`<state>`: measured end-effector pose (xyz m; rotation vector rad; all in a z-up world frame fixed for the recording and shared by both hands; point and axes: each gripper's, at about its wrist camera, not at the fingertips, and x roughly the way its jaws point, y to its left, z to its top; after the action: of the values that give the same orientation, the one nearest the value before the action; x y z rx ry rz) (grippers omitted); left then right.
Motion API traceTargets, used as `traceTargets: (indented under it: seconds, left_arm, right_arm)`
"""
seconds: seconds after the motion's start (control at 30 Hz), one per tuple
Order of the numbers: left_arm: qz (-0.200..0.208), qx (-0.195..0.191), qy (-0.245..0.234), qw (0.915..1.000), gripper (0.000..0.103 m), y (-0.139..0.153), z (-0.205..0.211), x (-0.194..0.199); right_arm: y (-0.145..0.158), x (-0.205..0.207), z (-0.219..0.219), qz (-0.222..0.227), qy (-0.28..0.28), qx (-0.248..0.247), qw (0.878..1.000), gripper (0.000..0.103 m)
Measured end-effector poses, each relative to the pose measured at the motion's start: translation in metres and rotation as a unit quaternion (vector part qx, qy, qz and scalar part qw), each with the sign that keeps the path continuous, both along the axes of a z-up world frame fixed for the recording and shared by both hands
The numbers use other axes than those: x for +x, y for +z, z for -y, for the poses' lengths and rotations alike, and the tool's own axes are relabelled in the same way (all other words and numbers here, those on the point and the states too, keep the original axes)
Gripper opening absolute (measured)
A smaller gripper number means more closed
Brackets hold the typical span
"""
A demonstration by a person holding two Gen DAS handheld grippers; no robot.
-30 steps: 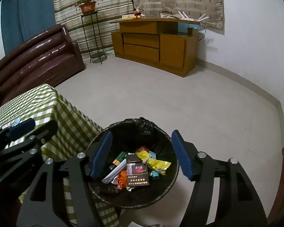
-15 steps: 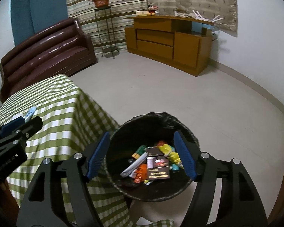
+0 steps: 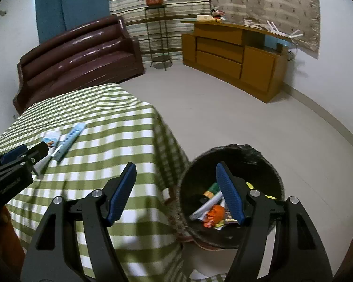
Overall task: Collect trash
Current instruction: 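Grasp the white toothpaste box with the left gripper while the right gripper grasps the blue tube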
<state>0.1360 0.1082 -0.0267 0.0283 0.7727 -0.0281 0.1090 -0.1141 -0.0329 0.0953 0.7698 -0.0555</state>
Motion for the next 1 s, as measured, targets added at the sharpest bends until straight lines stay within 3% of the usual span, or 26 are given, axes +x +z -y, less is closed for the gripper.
traceTargets:
  seconds: [0.43,0.53,0.73,1.0]
  left_arm:
    - [-0.033,-0.020,0.016,0.9991,0.060,-0.018,-0.039,0.015]
    - [-0.038,-0.023,0.010,0.9990,0.052,-0.020,-0.041,0.018]
    - [-0.048,-0.031,-0.006,0.9984,0.026,-0.024,-0.042,0.021]
    - [-0.039,-0.035,-0.015,0.9985,0.019,-0.021,-0.051,0.021]
  right_arm:
    - [0.003,0.018,-0.054,-0.002,0.044,-0.009,0.999,0.068]
    - [0.002,0.022,-0.063,-0.004,0.051,-0.011,0.999,0.068]
    - [-0.001,0.030,-0.079,-0.010,0.062,-0.012,0.998,0.068]
    - [-0.004,0.040,-0.098,-0.018,0.074,-0.012,0.997,0.069]
